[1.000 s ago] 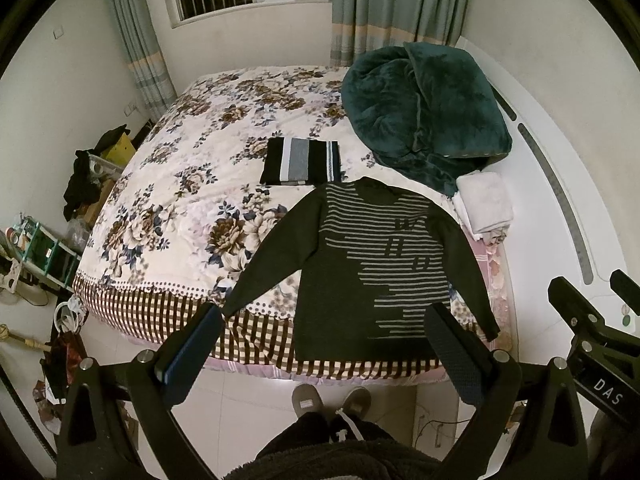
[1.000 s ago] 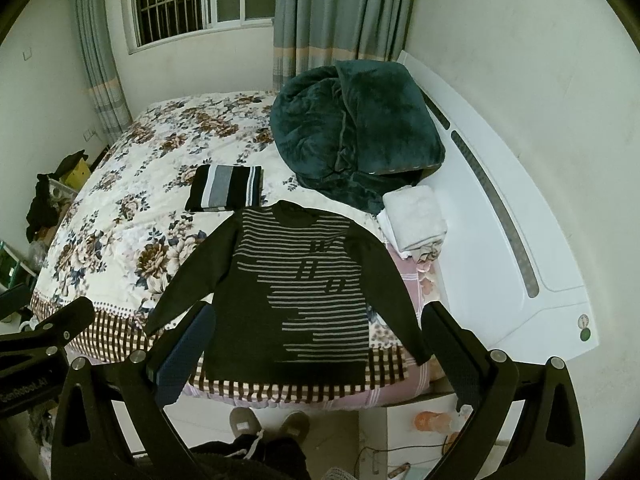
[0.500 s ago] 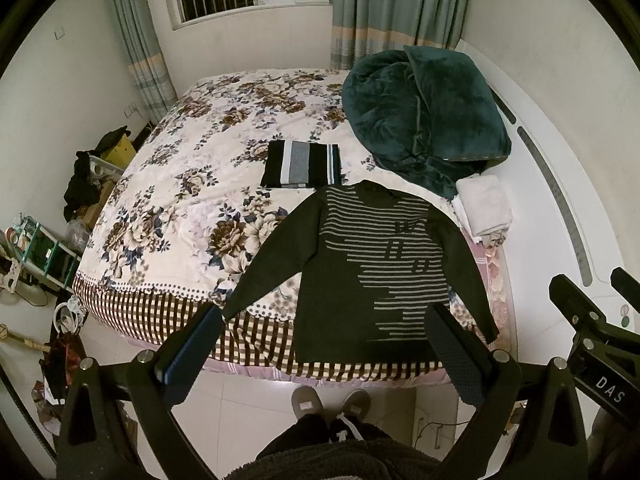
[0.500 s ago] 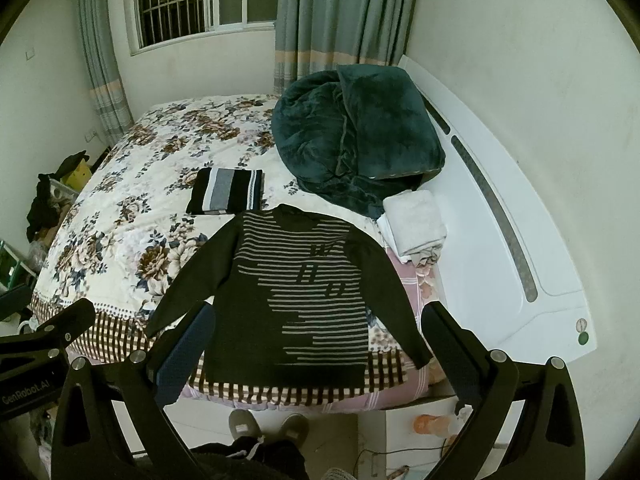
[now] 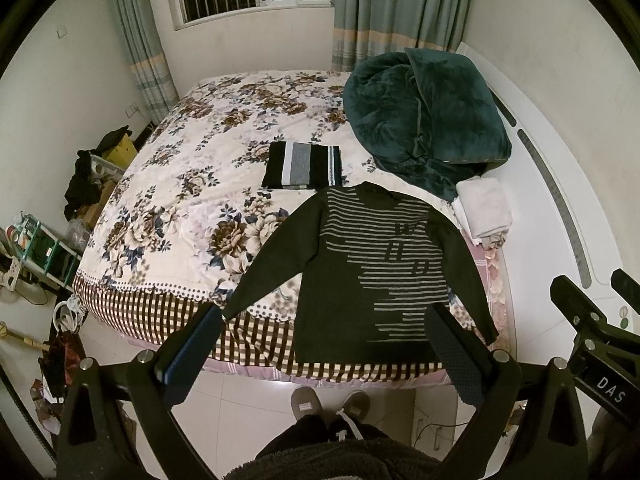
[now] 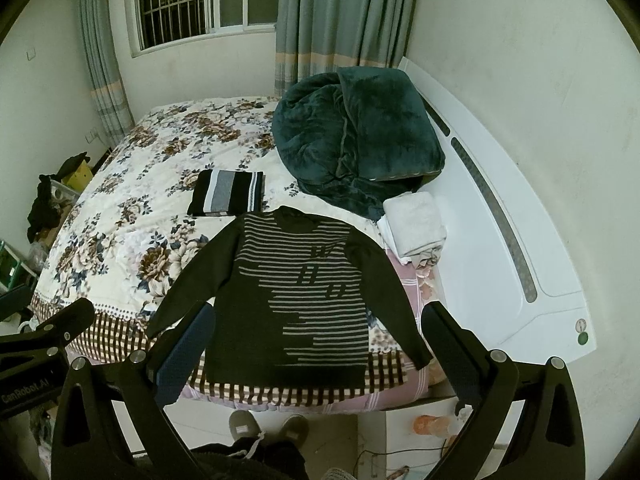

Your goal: Fold small clothes

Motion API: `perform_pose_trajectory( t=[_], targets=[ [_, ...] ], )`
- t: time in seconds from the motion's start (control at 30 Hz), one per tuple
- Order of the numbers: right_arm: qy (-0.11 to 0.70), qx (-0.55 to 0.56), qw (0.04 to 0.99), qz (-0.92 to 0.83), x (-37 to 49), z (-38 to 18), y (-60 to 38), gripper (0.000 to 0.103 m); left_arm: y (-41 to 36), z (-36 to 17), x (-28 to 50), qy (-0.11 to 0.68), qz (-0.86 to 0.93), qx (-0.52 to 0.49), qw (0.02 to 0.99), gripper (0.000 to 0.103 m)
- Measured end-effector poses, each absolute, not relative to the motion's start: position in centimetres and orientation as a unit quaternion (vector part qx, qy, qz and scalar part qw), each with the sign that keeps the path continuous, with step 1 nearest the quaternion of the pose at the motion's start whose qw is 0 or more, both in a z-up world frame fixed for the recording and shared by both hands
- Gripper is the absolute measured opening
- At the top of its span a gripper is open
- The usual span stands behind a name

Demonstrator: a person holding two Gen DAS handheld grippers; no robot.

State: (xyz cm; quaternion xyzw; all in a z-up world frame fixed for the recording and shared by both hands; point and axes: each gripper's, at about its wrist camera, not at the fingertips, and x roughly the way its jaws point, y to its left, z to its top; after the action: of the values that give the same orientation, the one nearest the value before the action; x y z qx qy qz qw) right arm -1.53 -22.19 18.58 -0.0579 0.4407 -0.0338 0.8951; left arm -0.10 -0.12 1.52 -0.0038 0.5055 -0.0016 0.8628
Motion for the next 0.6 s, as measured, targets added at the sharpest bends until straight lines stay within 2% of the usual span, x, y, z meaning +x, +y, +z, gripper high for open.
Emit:
perform_pose_trajectory(
  t=[0.6],
  targets=[
    [0.439,-0.056,0.896,-0.035,-1.3,19.7,-21.9,0.103,-0.4,2.3,0.6,0.502,-0.003,-0.005,0.865,0.103]
  ],
)
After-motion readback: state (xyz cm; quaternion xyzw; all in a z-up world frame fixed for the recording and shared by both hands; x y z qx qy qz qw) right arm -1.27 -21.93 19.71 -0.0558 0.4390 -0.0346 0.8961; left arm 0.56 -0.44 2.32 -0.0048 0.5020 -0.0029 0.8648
